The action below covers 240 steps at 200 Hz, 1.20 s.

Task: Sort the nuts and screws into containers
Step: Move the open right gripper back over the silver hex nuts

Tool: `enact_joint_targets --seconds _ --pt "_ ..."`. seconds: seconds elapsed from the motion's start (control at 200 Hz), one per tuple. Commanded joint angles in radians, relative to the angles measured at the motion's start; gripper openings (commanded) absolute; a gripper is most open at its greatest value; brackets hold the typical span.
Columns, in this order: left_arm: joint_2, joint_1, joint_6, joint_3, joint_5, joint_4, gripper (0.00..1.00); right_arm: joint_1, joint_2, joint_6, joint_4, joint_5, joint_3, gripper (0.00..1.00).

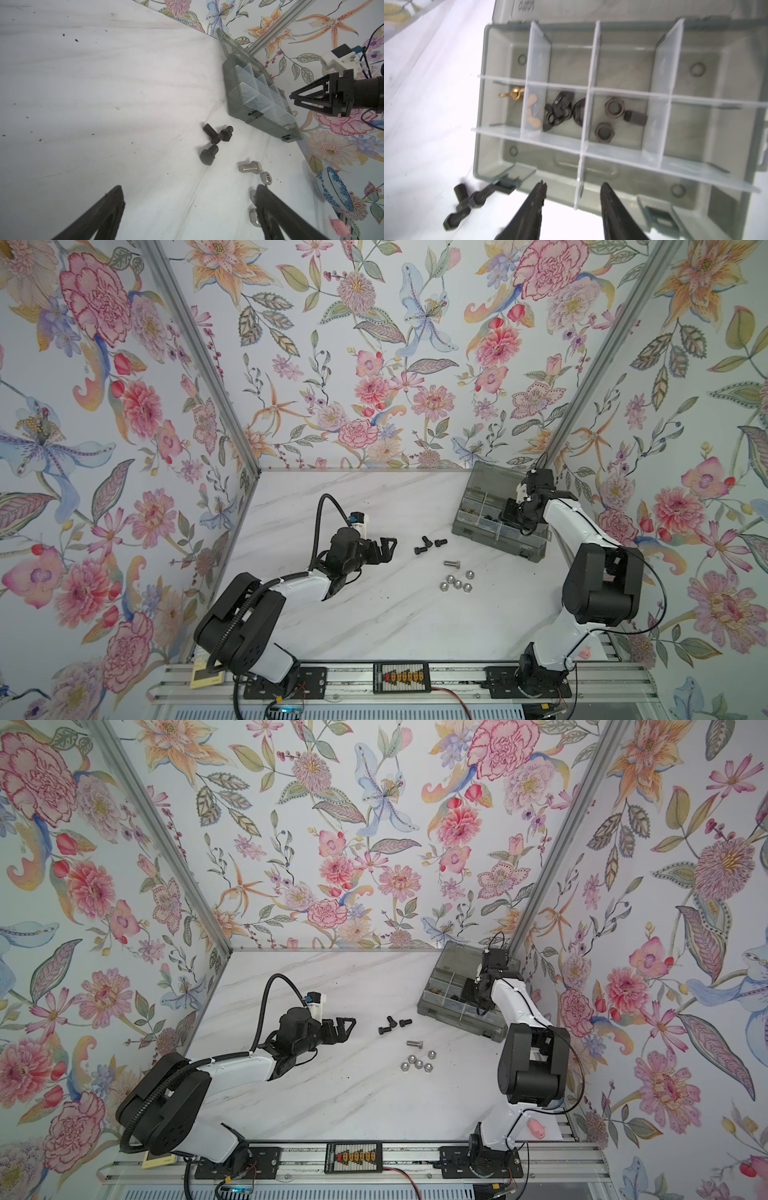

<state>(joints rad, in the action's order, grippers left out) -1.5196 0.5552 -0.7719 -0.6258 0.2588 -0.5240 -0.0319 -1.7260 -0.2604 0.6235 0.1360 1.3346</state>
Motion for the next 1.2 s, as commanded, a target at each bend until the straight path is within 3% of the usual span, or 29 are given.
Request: enact_joint_targets --seconds 0.0,0.385,1.196 --pt "-0.007 -0.011 -0.007 0.003 0.014 -0.025 0.99 0.056 0.047 -0.003 0.035 0.015 -0.089 0.48" --pt "-0.002 -0.01 -0.006 -0.001 0.014 -0.014 0.99 0.225 0.115 -0.059 0.033 -0.018 -0.288 0.5" --pt "-0.006 -0.009 -0.007 0.0 0.02 -0.018 1.0 0.324 0.066 -0.131 -0.011 -0.057 -0.348 0.51"
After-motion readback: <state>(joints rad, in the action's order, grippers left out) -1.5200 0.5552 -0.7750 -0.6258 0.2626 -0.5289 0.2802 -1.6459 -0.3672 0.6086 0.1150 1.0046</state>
